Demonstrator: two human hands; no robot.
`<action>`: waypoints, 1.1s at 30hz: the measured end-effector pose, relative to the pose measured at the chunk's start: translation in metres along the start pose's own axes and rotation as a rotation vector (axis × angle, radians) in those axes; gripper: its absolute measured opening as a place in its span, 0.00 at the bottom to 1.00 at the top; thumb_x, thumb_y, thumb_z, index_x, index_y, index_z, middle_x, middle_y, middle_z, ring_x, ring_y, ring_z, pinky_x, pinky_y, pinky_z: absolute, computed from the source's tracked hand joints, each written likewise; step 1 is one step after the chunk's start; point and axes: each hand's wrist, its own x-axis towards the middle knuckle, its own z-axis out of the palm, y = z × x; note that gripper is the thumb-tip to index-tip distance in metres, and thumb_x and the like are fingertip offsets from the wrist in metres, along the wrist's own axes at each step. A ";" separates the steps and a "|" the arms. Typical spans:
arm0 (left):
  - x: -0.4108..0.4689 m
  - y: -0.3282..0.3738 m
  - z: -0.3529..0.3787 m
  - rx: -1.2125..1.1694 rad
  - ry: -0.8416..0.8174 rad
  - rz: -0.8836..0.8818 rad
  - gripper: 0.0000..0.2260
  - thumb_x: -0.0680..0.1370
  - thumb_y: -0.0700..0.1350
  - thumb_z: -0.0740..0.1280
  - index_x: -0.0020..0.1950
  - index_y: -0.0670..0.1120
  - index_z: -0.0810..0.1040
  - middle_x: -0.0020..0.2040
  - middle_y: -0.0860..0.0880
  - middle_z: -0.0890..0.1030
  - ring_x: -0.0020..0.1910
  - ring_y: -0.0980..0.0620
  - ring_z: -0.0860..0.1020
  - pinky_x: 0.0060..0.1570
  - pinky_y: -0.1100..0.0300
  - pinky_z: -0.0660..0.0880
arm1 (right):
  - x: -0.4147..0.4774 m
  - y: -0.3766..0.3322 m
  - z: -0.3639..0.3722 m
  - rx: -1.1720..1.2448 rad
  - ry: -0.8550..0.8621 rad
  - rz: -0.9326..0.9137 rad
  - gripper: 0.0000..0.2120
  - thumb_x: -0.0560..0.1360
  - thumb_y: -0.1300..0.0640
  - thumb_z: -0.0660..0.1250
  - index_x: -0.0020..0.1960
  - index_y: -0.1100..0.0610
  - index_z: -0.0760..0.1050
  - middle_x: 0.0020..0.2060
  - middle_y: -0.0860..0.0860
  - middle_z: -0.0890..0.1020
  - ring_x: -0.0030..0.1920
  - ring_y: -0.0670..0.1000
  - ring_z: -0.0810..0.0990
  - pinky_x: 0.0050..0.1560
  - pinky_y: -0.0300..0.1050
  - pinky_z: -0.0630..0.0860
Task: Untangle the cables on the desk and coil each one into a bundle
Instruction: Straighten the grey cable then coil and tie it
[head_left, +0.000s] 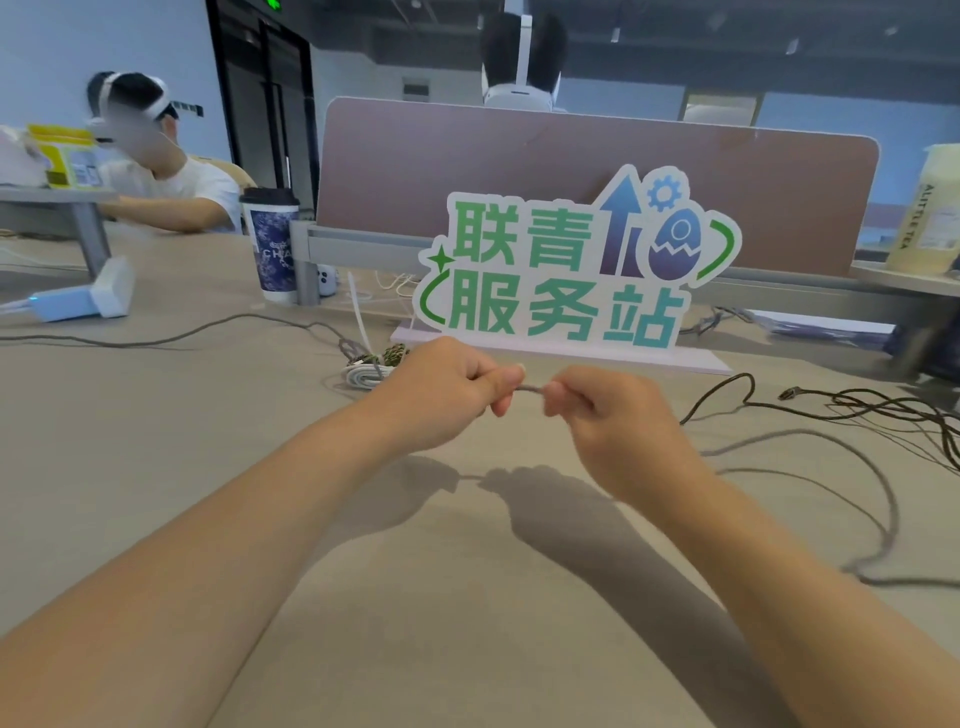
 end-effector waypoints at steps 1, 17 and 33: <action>0.000 -0.001 -0.003 0.000 0.003 -0.007 0.19 0.79 0.53 0.61 0.29 0.48 0.75 0.28 0.44 0.69 0.23 0.55 0.64 0.26 0.65 0.62 | 0.003 0.009 -0.007 -0.044 0.044 0.035 0.10 0.77 0.57 0.62 0.37 0.52 0.76 0.32 0.48 0.77 0.37 0.51 0.74 0.39 0.44 0.68; 0.004 -0.018 -0.021 0.100 0.005 -0.161 0.20 0.79 0.52 0.61 0.29 0.47 0.72 0.23 0.52 0.67 0.25 0.53 0.66 0.32 0.60 0.65 | -0.008 0.169 -0.061 -0.461 0.397 0.749 0.13 0.68 0.54 0.65 0.48 0.60 0.77 0.48 0.64 0.77 0.50 0.66 0.75 0.53 0.57 0.74; 0.003 -0.004 -0.019 0.019 0.003 -0.020 0.19 0.80 0.52 0.60 0.30 0.48 0.73 0.25 0.50 0.68 0.20 0.57 0.63 0.28 0.63 0.64 | -0.003 0.092 -0.061 -0.161 0.337 0.452 0.18 0.79 0.50 0.60 0.36 0.59 0.76 0.33 0.58 0.78 0.38 0.60 0.73 0.39 0.49 0.68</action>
